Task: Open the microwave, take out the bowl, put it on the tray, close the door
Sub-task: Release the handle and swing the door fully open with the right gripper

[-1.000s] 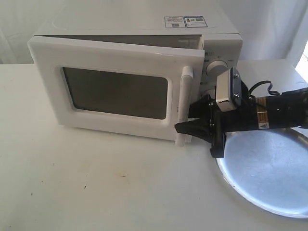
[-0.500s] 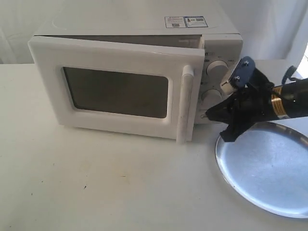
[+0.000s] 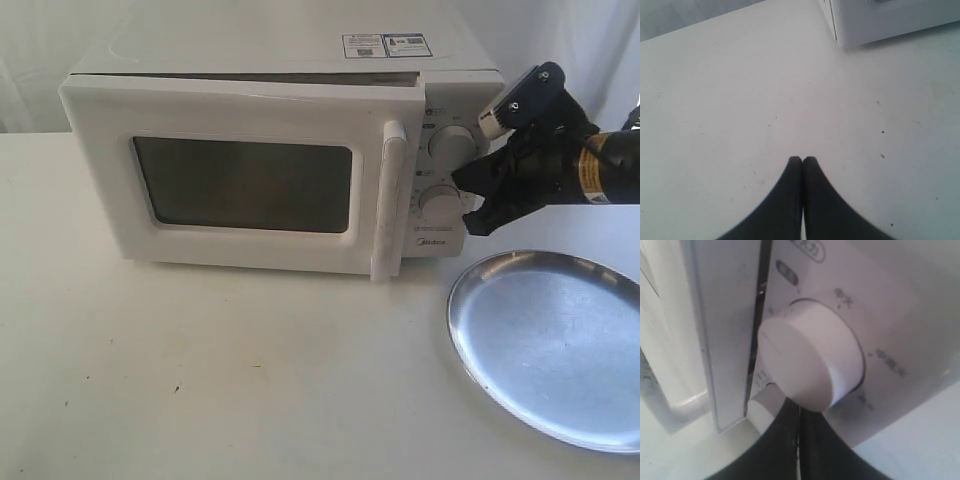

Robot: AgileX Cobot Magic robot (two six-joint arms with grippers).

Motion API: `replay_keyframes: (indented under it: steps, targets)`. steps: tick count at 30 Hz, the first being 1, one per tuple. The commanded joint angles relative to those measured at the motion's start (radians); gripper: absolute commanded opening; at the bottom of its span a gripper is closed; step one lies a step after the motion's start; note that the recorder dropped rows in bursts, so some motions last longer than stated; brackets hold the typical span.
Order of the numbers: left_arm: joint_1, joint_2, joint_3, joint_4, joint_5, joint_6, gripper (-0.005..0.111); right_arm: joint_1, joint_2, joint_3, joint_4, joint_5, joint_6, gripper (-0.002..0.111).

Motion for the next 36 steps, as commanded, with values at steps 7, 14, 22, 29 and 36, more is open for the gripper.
replay_keyframes:
  steps: [7, 14, 22, 29, 36]
  targets:
    - [-0.004, -0.002, -0.004, -0.004, 0.001, -0.005, 0.000, 0.008, -0.017, -0.025, 0.137, -0.313, -0.106, 0.000]
    - [-0.004, -0.002, -0.004, -0.002, 0.003, -0.005, 0.000, 0.008, -0.131, -0.025, 0.051, -0.393, 0.115, 0.000]
    - [-0.004, -0.002, -0.004, -0.004, 0.001, -0.005, 0.000, 0.008, -0.185, -0.025, 0.133, -0.144, 0.037, 0.000]
    - [-0.004, -0.002, -0.004, -0.004, 0.001, -0.005, 0.000, 0.008, -0.091, -0.025, 0.203, -0.170, -0.056, 0.000]
    - [-0.004, -0.002, -0.004, -0.004, 0.001, -0.005, 0.000, 0.008, -0.055, -0.025, 0.171, -0.388, -0.090, 0.000]
